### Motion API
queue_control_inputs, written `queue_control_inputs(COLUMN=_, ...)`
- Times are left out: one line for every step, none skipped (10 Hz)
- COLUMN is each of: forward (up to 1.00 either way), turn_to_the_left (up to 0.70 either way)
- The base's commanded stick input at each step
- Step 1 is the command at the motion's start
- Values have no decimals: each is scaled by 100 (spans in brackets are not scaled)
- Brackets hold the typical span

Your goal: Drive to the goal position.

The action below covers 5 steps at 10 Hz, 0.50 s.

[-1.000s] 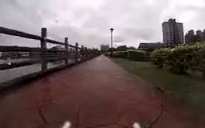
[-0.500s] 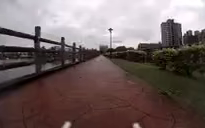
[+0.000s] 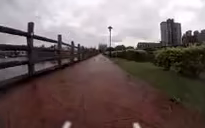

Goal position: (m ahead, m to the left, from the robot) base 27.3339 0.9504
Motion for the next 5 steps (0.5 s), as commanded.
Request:
queue_control_inputs(forward=50, turn_to_the_left=0)
queue_control_inputs(forward=50, turn_to_the_left=0)
queue_control_inputs(forward=50, turn_to_the_left=0)
queue_control_inputs(forward=50, turn_to_the_left=0)
queue_control_inputs(forward=50, turn_to_the_left=0)
